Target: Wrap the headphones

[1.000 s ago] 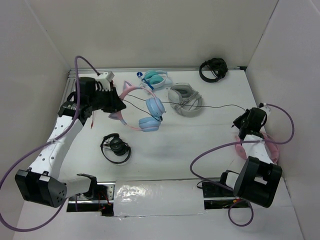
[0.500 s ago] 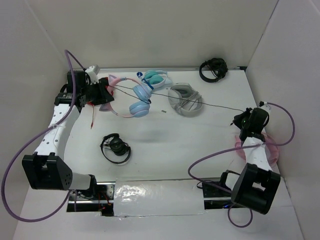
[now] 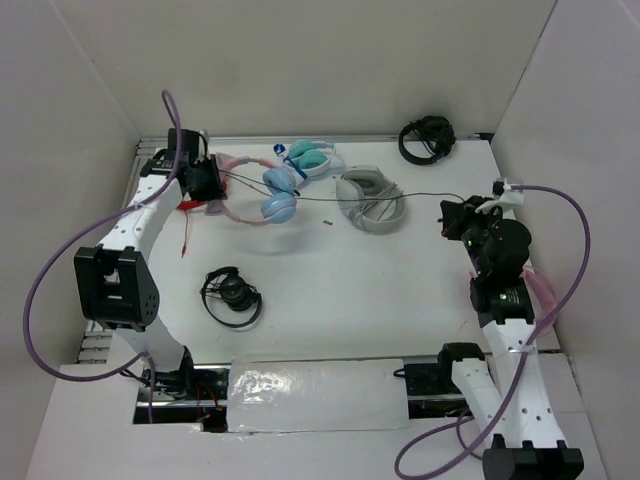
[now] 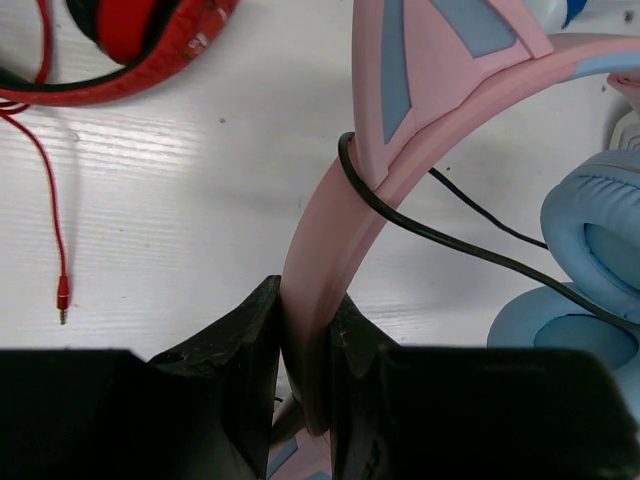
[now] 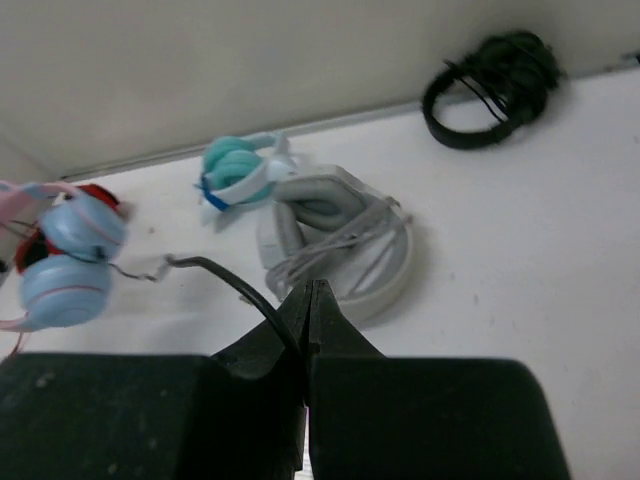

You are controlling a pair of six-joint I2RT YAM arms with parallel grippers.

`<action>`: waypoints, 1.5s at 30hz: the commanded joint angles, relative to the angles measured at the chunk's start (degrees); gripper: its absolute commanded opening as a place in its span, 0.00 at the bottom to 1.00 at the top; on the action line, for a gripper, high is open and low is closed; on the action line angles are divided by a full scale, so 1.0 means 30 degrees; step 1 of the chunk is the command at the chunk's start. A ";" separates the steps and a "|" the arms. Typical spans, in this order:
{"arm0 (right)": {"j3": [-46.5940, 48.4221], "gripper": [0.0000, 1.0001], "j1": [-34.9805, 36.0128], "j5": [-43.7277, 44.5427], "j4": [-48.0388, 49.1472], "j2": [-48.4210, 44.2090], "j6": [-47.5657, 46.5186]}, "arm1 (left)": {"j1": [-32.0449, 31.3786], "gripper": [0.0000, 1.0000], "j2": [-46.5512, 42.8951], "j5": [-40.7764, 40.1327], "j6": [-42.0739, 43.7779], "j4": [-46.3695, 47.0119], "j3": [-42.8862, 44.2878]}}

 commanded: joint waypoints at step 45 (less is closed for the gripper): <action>1.1172 0.00 0.5451 -0.5964 0.1141 1.0057 -0.2456 | -1.7542 0.00 -0.2104 0.0435 0.7184 0.7413 -0.3596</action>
